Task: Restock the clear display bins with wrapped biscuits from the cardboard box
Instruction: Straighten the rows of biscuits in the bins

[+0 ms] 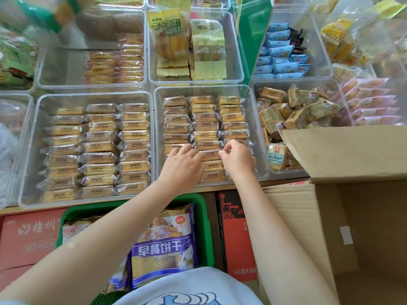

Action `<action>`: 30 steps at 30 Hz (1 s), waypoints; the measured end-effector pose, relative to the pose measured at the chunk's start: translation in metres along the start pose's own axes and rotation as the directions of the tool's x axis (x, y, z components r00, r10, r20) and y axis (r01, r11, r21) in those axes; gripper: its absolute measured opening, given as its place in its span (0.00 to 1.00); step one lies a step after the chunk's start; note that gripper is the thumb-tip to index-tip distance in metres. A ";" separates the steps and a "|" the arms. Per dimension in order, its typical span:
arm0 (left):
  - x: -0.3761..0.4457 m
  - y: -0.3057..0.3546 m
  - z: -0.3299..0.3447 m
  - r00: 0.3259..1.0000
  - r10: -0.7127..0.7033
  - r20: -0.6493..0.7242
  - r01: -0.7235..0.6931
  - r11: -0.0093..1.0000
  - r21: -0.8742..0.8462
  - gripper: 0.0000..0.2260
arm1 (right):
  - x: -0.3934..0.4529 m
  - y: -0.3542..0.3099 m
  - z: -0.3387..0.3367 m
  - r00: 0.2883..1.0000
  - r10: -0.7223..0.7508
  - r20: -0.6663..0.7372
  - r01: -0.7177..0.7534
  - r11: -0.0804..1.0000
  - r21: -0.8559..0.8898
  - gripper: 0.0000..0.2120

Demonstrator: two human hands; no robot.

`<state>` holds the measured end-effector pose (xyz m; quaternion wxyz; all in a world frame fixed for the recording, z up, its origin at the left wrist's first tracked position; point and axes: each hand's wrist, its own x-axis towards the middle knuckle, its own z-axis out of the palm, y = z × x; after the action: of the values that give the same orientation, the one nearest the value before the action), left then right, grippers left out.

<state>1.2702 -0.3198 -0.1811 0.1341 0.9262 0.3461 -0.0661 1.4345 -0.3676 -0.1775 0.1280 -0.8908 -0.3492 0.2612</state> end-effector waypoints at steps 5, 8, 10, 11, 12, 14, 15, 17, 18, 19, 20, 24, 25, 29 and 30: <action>0.009 0.006 -0.002 1.000 0.027 -0.011 -0.027 0.999 0.025 0.17 | 0.002 0.005 0.004 0.999 0.017 -0.036 -0.017 1.000 0.006 0.05; 0.008 0.004 -0.003 0.998 -0.013 -0.062 0.009 0.998 -0.063 0.15 | 0.001 0.009 0.006 0.999 0.006 -0.049 -0.004 0.999 0.049 0.05; 0.012 0.001 -0.004 0.995 -0.054 -0.083 0.044 0.993 -0.111 0.14 | 0.001 0.011 0.006 0.999 -0.011 -0.053 0.013 0.999 0.042 0.05; 0.014 0.001 -0.004 0.993 -0.070 -0.098 0.058 0.991 -0.124 0.12 | 0.001 0.011 0.006 0.998 -0.017 -0.056 0.019 0.999 0.042 0.05; 0.017 0.000 -0.002 0.989 -0.088 -0.119 0.071 0.987 -0.141 0.11 | 0.001 0.011 0.006 0.998 -0.023 -0.057 0.025 0.999 0.043 0.05; 0.023 0.000 0.002 0.978 -0.139 -0.157 0.107 0.975 -0.196 0.10 | 0.001 0.012 0.006 0.998 -0.036 -0.054 0.039 0.998 0.045 0.05; 0.027 0.001 0.004 0.973 -0.164 -0.163 0.126 0.967 -0.221 0.10 | 0.002 0.012 0.006 0.998 -0.042 -0.050 0.044 0.998 0.045 0.05; 0.033 0.003 0.005 0.970 -0.196 -0.147 0.155 0.956 -0.250 0.11 | 0.002 0.013 0.006 0.998 -0.046 -0.041 0.048 0.998 0.044 0.04; 0.035 0.003 0.005 0.970 -0.204 -0.133 0.165 0.952 -0.257 0.11 | 0.003 0.013 0.006 0.998 -0.049 -0.038 0.050 0.998 0.044 0.04; 0.036 0.003 0.005 0.969 -0.214 -0.125 0.175 0.948 -0.266 0.12 | 0.003 0.013 0.006 0.998 -0.052 -0.037 0.054 0.998 0.044 0.04; 0.036 0.002 0.006 0.967 -0.226 -0.121 0.186 0.942 -0.279 0.11 | 0.003 0.014 0.007 0.998 -0.056 -0.035 0.058 0.997 0.045 0.04; 0.035 0.000 0.009 0.955 -0.279 -0.105 0.219 0.896 -0.386 0.07 | 0.005 0.015 0.007 0.997 -0.079 -0.013 0.080 0.995 0.060 0.04; 0.034 0.000 0.010 0.951 -0.290 -0.105 0.220 0.878 -0.425 0.05 | 0.006 0.016 0.007 0.996 -0.088 -0.001 0.088 0.994 0.066 0.04; 0.032 -0.001 0.011 0.945 -0.309 -0.106 0.223 0.848 -0.481 0.01 | 0.008 0.018 0.005 0.993 -0.109 0.041 0.105 0.991 0.079 0.03; 0.031 -0.002 0.012 0.945 -0.308 -0.107 0.222 0.847 -0.482 0.01 | 0.008 0.018 0.005 0.993 -0.112 0.047 0.108 0.991 0.080 0.03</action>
<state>1.2922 -0.3024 -0.1992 0.3091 0.8122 0.4874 0.0846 1.4470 -0.3754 -0.1920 0.1675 -0.8576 -0.3905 0.2897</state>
